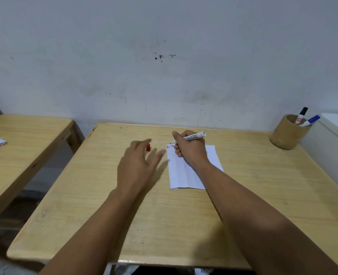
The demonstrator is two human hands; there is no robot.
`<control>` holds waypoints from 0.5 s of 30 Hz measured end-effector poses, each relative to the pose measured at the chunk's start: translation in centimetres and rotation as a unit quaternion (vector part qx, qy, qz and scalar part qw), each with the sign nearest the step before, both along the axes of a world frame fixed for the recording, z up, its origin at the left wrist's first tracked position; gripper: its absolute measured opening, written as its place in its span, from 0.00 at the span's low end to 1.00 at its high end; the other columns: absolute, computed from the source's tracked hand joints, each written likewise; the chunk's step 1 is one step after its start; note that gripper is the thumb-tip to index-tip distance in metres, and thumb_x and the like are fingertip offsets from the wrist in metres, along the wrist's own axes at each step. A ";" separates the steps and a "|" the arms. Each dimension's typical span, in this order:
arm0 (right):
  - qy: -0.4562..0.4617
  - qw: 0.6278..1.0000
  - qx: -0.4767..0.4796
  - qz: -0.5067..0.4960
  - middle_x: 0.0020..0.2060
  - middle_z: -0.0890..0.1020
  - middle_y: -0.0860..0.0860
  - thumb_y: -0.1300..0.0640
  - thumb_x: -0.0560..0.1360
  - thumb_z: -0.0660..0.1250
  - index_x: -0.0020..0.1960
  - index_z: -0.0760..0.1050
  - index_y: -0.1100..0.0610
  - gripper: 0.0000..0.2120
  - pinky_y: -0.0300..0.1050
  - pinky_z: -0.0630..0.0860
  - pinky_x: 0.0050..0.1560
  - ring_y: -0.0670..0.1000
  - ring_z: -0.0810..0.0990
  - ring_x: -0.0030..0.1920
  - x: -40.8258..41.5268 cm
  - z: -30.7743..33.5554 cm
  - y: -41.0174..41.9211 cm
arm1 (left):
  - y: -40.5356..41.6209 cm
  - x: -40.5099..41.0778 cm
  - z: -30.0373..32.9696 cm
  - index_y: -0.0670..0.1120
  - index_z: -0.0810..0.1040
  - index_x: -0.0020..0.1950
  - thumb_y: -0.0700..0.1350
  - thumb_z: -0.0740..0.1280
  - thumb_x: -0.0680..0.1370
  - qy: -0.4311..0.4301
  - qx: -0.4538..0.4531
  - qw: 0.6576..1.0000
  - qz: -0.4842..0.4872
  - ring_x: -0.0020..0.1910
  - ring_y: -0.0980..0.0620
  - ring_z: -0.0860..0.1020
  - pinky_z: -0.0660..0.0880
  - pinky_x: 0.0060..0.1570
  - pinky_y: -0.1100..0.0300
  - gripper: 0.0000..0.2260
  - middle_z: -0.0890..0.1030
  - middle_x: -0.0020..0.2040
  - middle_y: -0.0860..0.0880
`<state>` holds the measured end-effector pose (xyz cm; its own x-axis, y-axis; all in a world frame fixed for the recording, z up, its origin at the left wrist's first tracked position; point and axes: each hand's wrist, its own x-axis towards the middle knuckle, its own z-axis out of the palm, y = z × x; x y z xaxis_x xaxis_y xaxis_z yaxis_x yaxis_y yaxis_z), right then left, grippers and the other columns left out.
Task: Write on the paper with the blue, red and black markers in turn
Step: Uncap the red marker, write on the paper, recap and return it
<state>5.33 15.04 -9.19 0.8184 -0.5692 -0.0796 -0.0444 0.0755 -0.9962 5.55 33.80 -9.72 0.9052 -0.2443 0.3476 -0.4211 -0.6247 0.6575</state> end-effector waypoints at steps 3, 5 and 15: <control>-0.011 1.000 -0.018 0.015 0.28 0.80 0.51 0.44 0.75 0.79 0.35 0.74 0.54 0.20 0.41 0.68 0.28 0.49 0.72 0.25 -0.2 1.1 0.2 | 0.0 3.2 0.5 0.58 0.75 0.71 0.62 0.66 0.78 0.018 0.033 0.999 0.026 0.59 0.52 0.80 0.79 0.54 0.48 0.22 0.77 0.65 0.55; -0.039 0.998 -0.040 0.008 0.24 0.74 0.45 0.45 0.77 0.78 0.38 0.74 0.55 0.19 0.39 0.65 0.27 0.47 0.69 0.23 -0.7 2.3 0.0 | -0.3 4.5 0.8 0.57 0.79 0.65 0.60 0.67 0.78 0.047 0.068 0.996 0.014 0.55 0.53 0.81 0.79 0.52 0.50 0.17 0.81 0.59 0.56; -0.077 0.982 0.136 0.109 0.52 0.88 0.60 0.71 0.83 0.54 0.66 0.82 0.58 0.22 0.55 0.88 0.45 0.62 0.90 0.51 -6.0 7.3 -2.6 | -1.9 4.2 4.8 0.46 0.87 0.43 0.43 0.73 0.76 0.162 -0.120 0.979 -0.019 0.43 0.54 0.84 0.77 0.45 0.58 0.04 0.87 0.39 0.52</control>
<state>-0.65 12.40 -1.93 0.9323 -0.3549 -0.0702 0.0606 0.3446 -0.9368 9.72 31.88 -4.95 0.9696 -0.2257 0.0947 -0.1852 -0.4235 0.8867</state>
